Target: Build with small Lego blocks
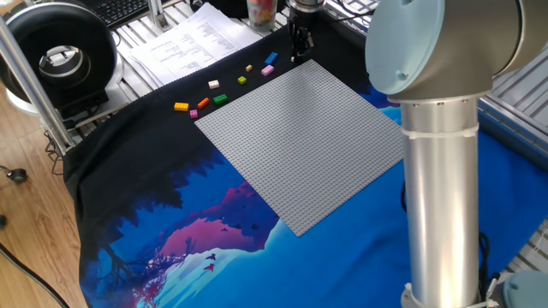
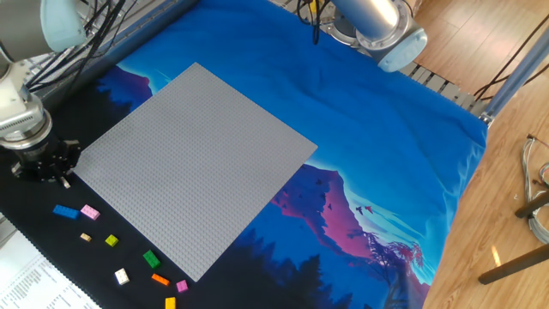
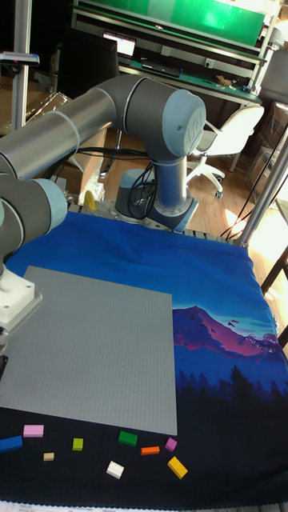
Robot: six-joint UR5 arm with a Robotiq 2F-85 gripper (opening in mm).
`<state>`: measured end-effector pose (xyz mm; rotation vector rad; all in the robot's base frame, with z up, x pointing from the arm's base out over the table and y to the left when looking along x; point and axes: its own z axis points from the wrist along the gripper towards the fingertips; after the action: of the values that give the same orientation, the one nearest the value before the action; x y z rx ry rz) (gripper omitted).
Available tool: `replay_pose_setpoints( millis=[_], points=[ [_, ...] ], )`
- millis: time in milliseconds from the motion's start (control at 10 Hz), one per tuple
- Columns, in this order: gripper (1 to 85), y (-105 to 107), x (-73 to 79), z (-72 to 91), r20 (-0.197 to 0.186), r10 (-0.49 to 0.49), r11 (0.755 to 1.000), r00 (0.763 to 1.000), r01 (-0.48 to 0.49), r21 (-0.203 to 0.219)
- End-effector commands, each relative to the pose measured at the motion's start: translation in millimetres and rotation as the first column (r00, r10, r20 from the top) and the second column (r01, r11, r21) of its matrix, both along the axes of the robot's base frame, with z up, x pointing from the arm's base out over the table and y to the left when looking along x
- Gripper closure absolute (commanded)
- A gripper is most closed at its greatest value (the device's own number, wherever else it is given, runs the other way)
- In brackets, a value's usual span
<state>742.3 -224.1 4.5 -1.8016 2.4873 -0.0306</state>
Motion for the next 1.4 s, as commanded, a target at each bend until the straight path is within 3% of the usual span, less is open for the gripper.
replay_pose_setpoints(
  millis=[0,400,600,1000,1300],
  points=[
    [78.0,5,-8.9,9.6,-0.018,-0.029,0.999,0.999,0.029,0.022],
    [75.7,11,-22.1,6.8,-0.053,-0.044,0.997,0.998,0.047,0.057],
    [75.7,12,-30.3,1.2,-0.059,-0.048,0.997,0.997,0.051,0.055],
    [72.3,-1,-45.7,-2.5,-0.084,0.025,1.000,0.996,-0.026,-0.006],
    [71.0,-12,-43.1,8.5,-0.074,0.088,0.994,0.993,-0.093,-0.061]
  ],
)
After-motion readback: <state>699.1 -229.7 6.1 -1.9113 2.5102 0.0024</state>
